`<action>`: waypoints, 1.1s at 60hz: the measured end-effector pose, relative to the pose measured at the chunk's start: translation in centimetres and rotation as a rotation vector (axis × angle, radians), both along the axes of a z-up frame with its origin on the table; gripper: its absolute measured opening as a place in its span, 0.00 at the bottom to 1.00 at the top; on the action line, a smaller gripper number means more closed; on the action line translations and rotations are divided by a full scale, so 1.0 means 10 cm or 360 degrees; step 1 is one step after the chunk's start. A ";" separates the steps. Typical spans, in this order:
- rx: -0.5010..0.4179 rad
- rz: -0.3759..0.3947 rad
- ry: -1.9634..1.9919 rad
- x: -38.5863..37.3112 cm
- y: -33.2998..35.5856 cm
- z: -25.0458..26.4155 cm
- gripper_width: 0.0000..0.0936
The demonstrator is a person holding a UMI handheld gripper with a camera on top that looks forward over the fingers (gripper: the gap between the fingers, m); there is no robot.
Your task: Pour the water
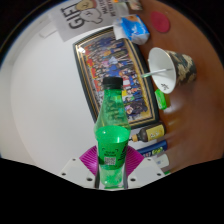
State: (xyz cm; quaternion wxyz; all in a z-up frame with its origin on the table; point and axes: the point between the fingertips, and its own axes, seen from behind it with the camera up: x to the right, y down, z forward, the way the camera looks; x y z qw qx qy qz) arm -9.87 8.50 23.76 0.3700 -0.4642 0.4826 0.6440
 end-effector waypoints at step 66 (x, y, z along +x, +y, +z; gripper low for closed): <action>0.0119 -0.0171 -0.2531 1.84 0.10 0.47 0.34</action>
